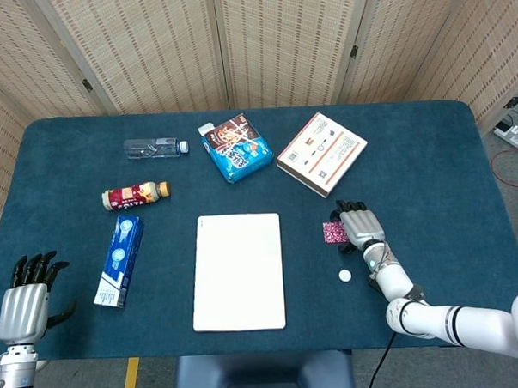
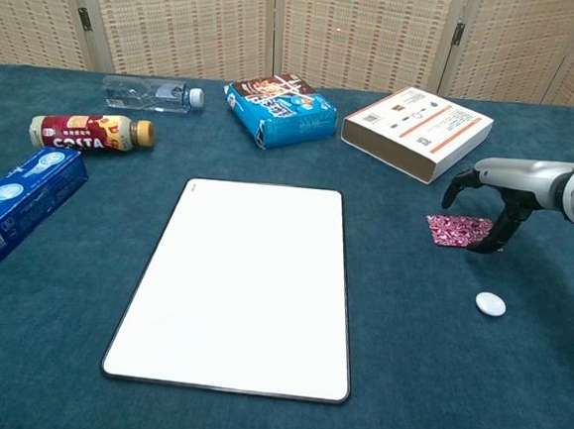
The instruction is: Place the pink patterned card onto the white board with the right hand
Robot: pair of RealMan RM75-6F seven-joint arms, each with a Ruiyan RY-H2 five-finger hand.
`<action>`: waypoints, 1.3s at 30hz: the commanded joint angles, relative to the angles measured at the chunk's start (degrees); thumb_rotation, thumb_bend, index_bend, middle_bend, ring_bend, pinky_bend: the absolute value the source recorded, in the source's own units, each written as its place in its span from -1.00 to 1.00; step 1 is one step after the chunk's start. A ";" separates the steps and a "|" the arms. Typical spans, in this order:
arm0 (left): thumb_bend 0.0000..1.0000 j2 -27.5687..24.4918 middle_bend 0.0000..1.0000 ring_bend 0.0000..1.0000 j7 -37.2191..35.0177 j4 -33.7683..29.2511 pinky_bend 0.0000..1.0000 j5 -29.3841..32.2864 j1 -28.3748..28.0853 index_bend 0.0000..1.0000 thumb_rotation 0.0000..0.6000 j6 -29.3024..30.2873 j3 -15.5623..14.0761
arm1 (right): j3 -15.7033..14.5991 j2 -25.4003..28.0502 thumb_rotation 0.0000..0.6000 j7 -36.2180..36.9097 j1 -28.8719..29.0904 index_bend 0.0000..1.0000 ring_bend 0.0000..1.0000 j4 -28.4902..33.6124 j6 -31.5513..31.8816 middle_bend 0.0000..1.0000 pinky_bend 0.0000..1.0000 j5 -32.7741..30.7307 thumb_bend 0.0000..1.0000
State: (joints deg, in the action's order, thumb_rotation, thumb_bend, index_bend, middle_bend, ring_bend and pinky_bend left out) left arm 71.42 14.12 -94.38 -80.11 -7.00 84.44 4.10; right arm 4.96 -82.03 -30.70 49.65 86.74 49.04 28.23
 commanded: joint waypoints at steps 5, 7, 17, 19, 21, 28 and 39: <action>-0.45 0.10 -0.70 -0.77 -0.07 0.12 -1.00 -0.26 -0.06 -0.43 1.00 -0.12 -0.07 | -0.77 -1.21 1.00 0.26 -1.06 -0.53 -1.00 -1.20 2.09 -0.88 -1.00 1.72 -0.34; -0.45 0.05 -0.70 -0.77 -0.16 0.12 -1.00 -0.25 -0.03 -0.43 1.00 -0.04 0.00 | -0.91 -1.64 1.00 -0.02 -1.12 -0.53 -1.00 -1.69 2.28 -0.88 -1.00 1.82 -0.34; -0.45 -0.03 -0.70 -0.77 -0.37 0.47 -1.00 0.12 0.14 -0.43 1.00 -0.09 0.08 | -0.36 -4.07 1.00 0.07 -1.57 -0.49 -1.00 -4.64 2.84 -0.86 -1.00 2.23 -0.34; -0.45 -0.02 -0.70 -0.77 -0.44 0.57 -1.00 0.14 0.11 -0.43 1.00 -0.17 0.11 | -0.17 -4.43 1.00 0.12 -1.68 -0.48 -1.00 -5.05 2.92 -0.86 -1.00 2.36 -0.34; -0.45 0.04 -0.70 -0.77 -0.48 0.71 -1.00 0.15 0.07 -0.43 1.00 -0.30 0.09 | -0.07 -4.82 1.00 -0.08 -1.75 -0.47 -1.00 -5.47 3.13 -0.86 -1.00 2.49 -0.34; -0.45 0.17 -0.70 -0.77 -0.68 0.98 -1.00 0.30 0.12 -0.43 1.00 -0.47 0.04 | 0.41 -5.69 1.00 -0.83 -1.80 -0.40 -1.00 -6.18 3.34 -0.85 -1.00 2.26 -0.34; -0.45 0.25 -0.70 -0.77 -1.11 1.15 -1.00 0.12 0.21 -0.43 1.00 -0.39 0.02 | 1.02 -5.62 1.00 -1.56 -2.30 -0.29 -1.00 -5.39 4.14 -0.81 -1.00 2.47 -0.34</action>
State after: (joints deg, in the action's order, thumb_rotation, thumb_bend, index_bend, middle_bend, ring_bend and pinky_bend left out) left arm 71.66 13.01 -93.23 -79.98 -6.80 84.06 4.13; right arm 5.97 -87.68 -32.23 47.37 81.32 53.16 30.68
